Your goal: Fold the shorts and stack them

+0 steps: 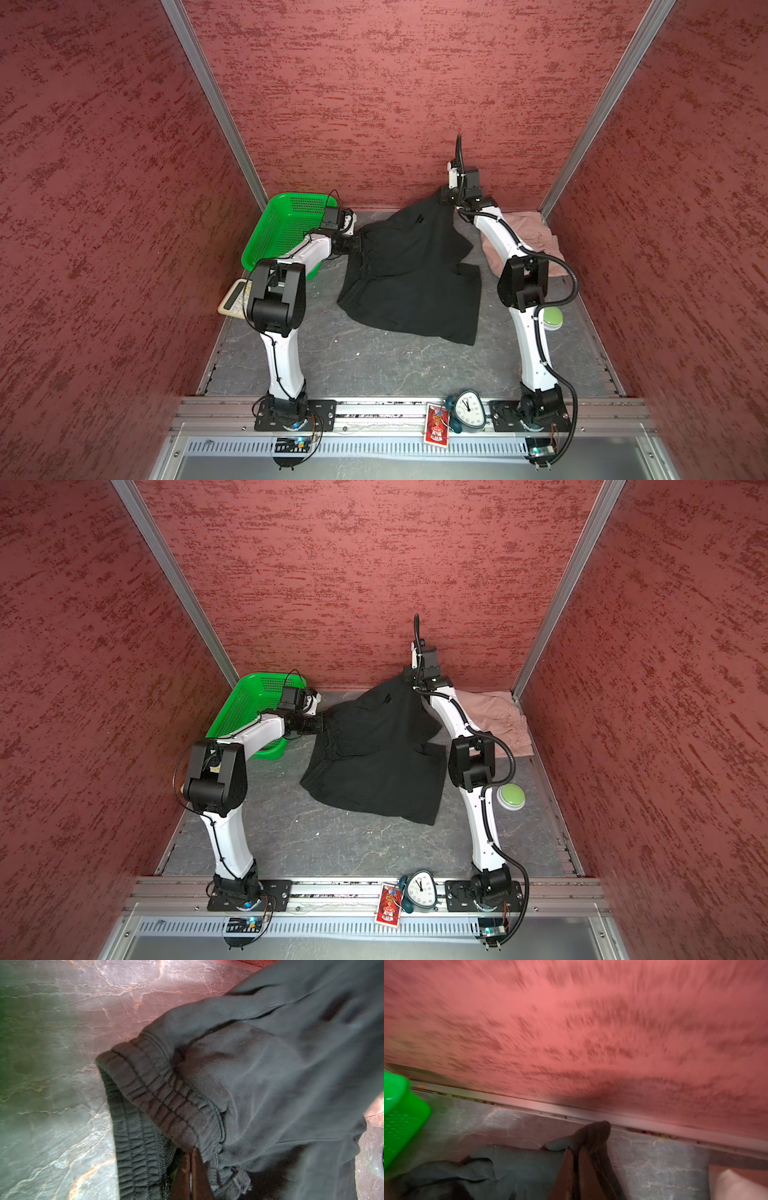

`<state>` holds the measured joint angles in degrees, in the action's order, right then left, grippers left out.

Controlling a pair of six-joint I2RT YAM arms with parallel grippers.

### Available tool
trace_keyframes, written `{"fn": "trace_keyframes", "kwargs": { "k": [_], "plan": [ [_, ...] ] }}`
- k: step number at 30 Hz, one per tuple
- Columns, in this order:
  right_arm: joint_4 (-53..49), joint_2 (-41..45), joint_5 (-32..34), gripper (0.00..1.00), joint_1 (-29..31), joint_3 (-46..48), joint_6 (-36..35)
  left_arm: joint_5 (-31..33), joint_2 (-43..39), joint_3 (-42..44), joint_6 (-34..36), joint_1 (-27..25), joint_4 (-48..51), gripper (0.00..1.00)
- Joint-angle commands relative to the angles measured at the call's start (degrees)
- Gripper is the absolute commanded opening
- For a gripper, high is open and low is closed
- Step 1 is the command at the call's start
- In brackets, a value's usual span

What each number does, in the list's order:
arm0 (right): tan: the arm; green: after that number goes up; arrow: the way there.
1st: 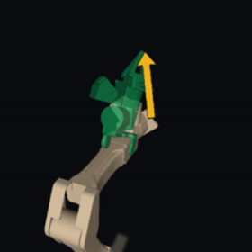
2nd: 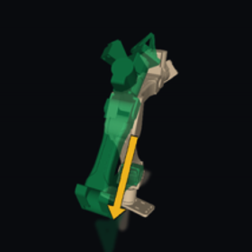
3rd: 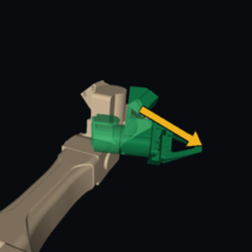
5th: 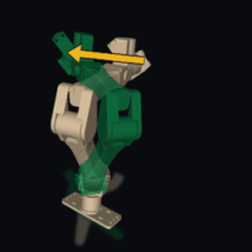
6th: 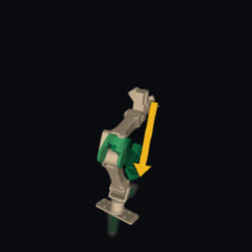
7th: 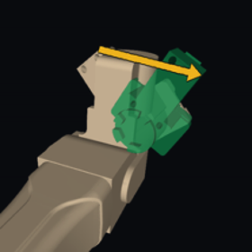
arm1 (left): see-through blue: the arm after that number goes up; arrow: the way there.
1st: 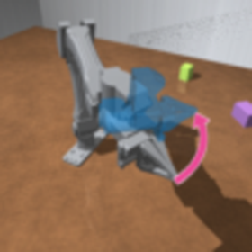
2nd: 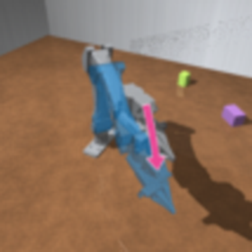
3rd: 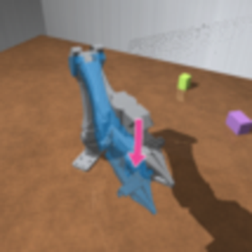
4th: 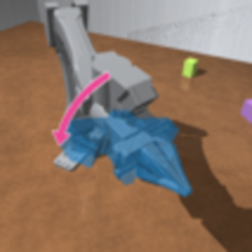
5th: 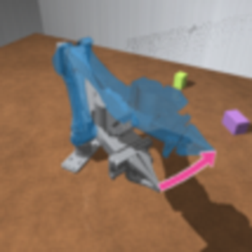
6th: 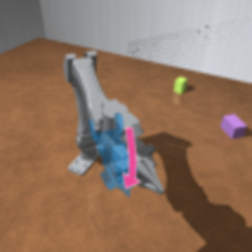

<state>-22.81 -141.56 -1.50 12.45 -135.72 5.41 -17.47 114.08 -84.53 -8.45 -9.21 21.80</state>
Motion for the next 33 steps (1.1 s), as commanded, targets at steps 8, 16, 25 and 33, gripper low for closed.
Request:
{"fn": "trace_keyframes", "kwargs": {
  "k": [8, 16, 25, 33],
  "plan": [
    [-5.1, 4.3, -1.0, 0.67, -2.6, 0.6, 0.8, 1.2, -2.5, -5.6, 0.3, 1.1, 2.0, 0.99],
    [-5.0, 31.3, -4.3, 0.78, 2.6, 36.8, -7.6, 6.7, -16.7, 3.3, -3.7, 1.0, 13.7, 1.00],
    [-14.2, 63.8, 9.9, 0.78, 19.4, 81.9, 11.8, 6.3, -36.7, 28.2, -13.0, 1.0, 16.9, 0.99],
    [-21.8, 88.1, 4.3, 0.72, 22.4, 101.0, 47.8, 3.5, -49.3, 42.6, -19.8, 0.9, 12.0, 0.99]
  ]
}}
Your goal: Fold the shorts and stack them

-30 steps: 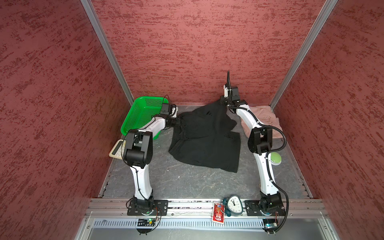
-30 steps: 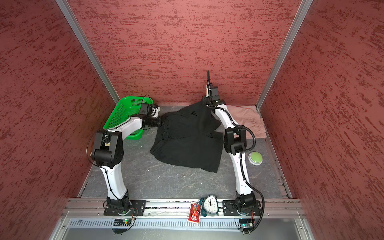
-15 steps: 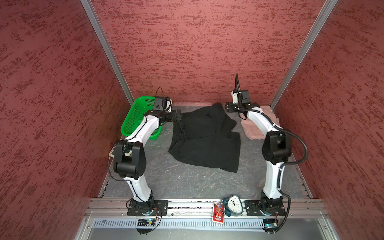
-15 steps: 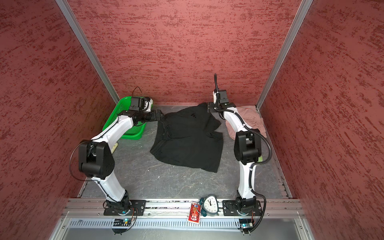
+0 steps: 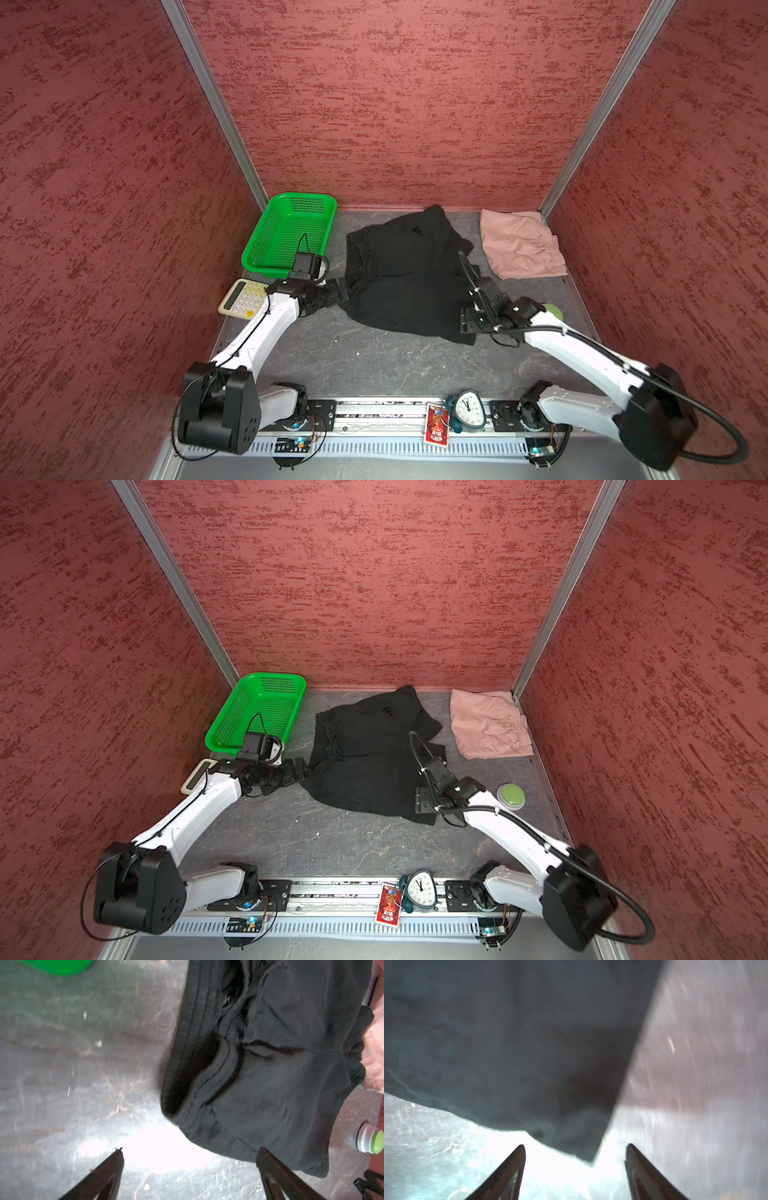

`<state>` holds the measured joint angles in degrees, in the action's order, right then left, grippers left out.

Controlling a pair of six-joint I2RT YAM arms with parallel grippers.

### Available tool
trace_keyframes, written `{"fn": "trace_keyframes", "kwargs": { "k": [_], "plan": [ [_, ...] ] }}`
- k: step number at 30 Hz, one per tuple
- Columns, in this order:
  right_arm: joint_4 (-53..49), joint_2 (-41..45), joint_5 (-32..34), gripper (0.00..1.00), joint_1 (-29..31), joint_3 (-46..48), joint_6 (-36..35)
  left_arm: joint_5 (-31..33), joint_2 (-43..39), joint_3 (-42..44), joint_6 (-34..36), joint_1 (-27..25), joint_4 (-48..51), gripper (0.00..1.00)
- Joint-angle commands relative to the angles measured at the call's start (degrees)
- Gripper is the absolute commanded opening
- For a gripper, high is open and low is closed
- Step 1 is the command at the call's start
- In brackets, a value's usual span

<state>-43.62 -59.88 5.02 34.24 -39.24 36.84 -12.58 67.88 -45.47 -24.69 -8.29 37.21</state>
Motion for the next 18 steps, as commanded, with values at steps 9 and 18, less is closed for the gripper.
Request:
{"fn": "trace_keyframes", "kwargs": {
  "k": [9, 18],
  "plan": [
    [9.2, 12.2, -2.1, 0.66, 0.7, 15.0, 21.0, -4.7, -5.6, 12.1, -5.1, 0.6, -13.7, 0.95],
    [21.3, 7.8, -1.3, 0.59, 0.7, 20.6, 23.7, -10.5, -1.8, 16.0, -8.3, 3.7, -24.7, 0.94]
  ]
}}
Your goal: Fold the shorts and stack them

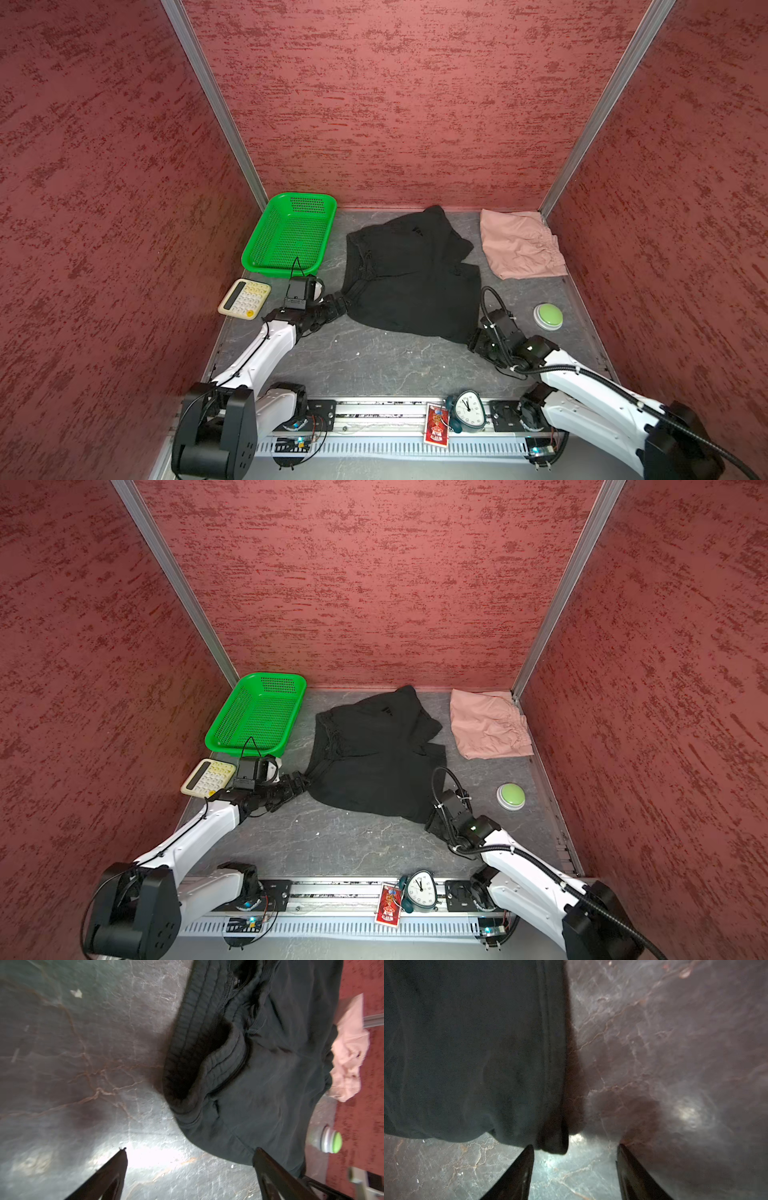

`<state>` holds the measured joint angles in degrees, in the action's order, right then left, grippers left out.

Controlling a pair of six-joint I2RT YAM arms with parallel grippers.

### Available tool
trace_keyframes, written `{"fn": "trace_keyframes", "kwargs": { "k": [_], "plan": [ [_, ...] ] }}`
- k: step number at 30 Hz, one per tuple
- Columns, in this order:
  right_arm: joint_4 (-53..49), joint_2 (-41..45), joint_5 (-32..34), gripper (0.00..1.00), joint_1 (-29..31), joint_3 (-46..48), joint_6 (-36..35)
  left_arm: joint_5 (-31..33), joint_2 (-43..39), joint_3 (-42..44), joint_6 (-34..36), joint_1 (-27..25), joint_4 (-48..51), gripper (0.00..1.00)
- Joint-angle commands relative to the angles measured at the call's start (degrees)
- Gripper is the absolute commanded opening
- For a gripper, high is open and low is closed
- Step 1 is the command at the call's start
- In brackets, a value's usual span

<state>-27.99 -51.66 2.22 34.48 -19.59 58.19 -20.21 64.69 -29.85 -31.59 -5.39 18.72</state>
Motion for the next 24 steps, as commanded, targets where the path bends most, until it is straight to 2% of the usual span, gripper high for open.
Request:
{"fn": "trace_keyframes", "kwargs": {
  "k": [1, 6, 11, 14, 17, 21, 24],
  "plan": [
    [6.5, -0.8, 1.9, 0.57, 0.4, 1.4, 2.5, -3.2, 2.2, 0.3, -1.4, 0.9, -6.8, 0.94],
    [9.9, -2.5, 1.6, 0.41, 0.4, 3.3, 3.1, -2.8, 3.8, 1.1, -0.9, 0.8, -7.7, 0.93],
    [11.6, -4.5, 2.1, 0.32, 0.4, 4.3, 2.9, 0.2, 4.5, 2.2, 0.1, 0.8, -8.7, 0.91],
    [11.8, -5.6, 2.2, 0.20, 0.3, 3.7, 2.5, 0.3, 5.9, 1.9, 0.2, 0.7, -9.6, 0.90],
    [9.7, -5.4, 2.9, 0.00, 0.3, 2.7, 2.3, 0.1, 7.1, 2.3, 0.1, 0.4, -12.2, 0.89],
    [2.7, -3.0, 5.6, 0.00, 0.3, 0.0, 1.6, -1.3, 8.9, 2.8, -0.4, 0.3, -15.9, 0.89],
    [0.1, -0.3, 6.6, 0.00, 0.1, -0.7, 1.6, -2.6, 10.5, 3.4, -1.5, 0.3, -19.6, 0.84]
  ]
}}
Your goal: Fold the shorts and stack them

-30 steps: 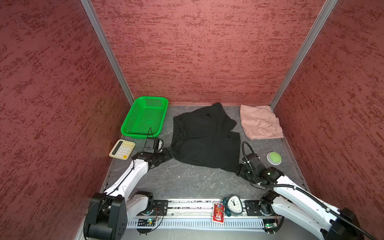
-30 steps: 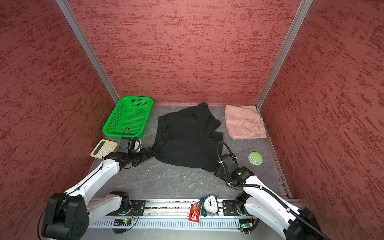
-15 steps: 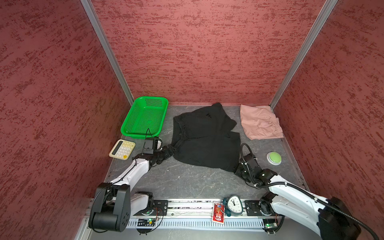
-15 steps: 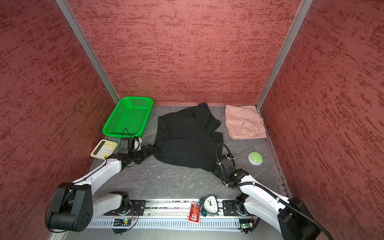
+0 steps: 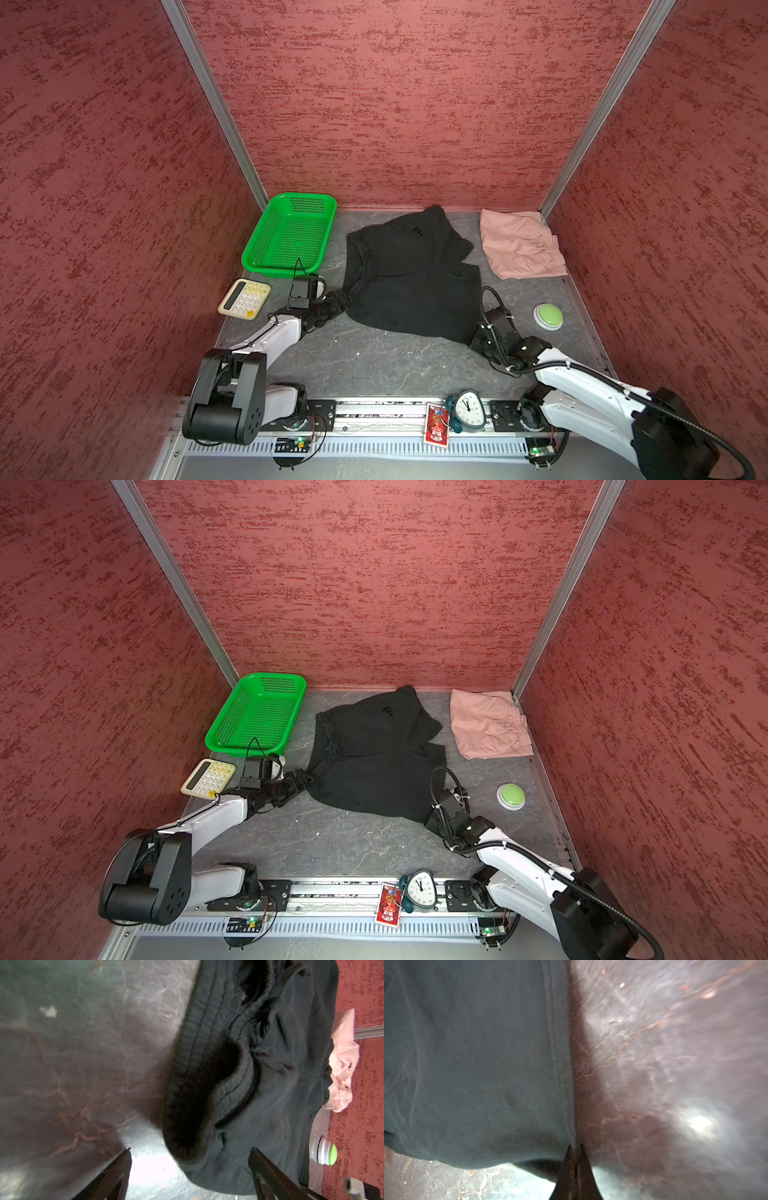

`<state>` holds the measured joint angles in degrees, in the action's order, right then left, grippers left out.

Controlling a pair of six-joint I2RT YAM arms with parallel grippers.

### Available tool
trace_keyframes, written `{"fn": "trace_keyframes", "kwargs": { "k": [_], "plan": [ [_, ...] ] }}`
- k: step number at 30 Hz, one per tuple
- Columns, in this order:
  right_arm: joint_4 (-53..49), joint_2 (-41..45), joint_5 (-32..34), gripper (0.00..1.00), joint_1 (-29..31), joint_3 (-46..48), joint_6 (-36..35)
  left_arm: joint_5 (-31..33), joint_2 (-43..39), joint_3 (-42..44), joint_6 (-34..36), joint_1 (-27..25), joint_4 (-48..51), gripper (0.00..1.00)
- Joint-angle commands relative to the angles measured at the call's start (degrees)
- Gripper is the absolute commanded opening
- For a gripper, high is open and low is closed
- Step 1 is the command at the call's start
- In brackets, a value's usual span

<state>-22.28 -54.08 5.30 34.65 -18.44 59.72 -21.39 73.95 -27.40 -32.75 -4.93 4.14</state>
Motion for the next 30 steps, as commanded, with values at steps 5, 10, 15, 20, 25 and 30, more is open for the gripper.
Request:
{"fn": "trace_keyframes", "kwargs": {
  "k": [5, 10, 15, 20, 25, 30],
  "plan": [
    [-8.1, 5.1, 4.8, 0.00, -0.2, -2.4, 0.2, -2.0, 3.4, 1.0, -0.2, -0.2, -6.1, 0.58],
    [-10.1, 5.6, 5.9, 0.00, -0.3, -3.7, -0.5, -1.1, 3.1, -0.1, 1.0, -0.3, -4.0, 0.20],
    [-15.3, 6.8, 9.0, 0.00, -0.4, -7.1, -2.2, -0.3, -1.2, -1.3, 2.0, -0.2, 1.3, 0.00],
    [-15.4, 7.9, 9.6, 0.00, -0.6, -7.3, -2.7, -0.2, -5.3, -0.6, 1.7, -0.8, 3.8, 0.00],
    [-14.0, 7.2, 8.6, 0.00, -0.6, -6.9, -3.0, 1.3, -4.3, -0.3, 2.6, -1.1, 5.2, 0.00],
    [-13.8, 6.8, 8.5, 0.00, -0.6, -7.0, -3.3, 0.3, -1.3, -2.3, 3.2, -1.5, 6.2, 0.95]
  ]
}}
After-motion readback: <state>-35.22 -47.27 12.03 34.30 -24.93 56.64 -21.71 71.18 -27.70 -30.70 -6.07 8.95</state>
